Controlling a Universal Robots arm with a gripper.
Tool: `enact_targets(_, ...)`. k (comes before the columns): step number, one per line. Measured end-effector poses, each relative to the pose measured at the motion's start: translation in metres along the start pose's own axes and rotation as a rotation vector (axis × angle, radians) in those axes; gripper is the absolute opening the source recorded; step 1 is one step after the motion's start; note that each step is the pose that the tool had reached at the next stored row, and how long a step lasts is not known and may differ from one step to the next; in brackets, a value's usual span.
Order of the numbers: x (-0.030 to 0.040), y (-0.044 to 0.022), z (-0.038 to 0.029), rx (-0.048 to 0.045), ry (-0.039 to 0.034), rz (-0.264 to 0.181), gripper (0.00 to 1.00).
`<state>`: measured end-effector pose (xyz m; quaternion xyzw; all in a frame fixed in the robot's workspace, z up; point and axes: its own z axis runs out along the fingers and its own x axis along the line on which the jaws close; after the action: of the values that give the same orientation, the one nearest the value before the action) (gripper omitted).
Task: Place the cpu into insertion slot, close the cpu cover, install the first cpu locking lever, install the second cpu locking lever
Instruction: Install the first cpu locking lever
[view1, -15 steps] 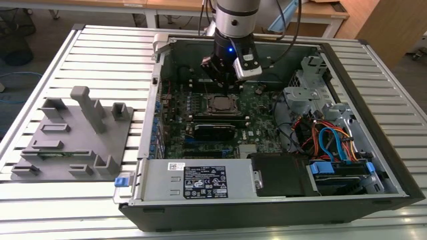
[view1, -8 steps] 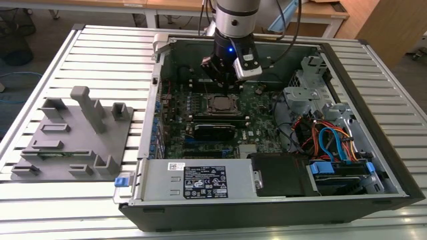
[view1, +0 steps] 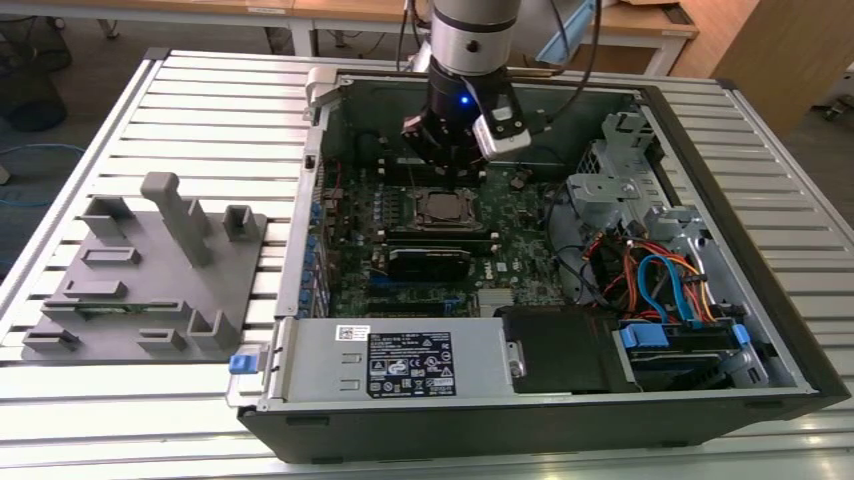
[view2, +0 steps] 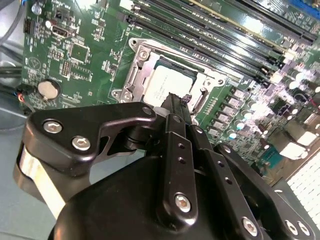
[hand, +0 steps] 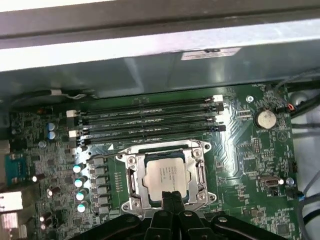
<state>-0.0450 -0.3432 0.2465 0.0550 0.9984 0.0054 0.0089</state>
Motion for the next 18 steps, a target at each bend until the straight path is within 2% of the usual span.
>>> enact_targets(6, 0.0043, -0.0005, 0.0, -0.0006, 0.0002, -0.012, 0.1)
enact_targets(18, 0.0044, -0.0005, -0.0001, -0.0006, 0.0002, -0.012, 0.1)
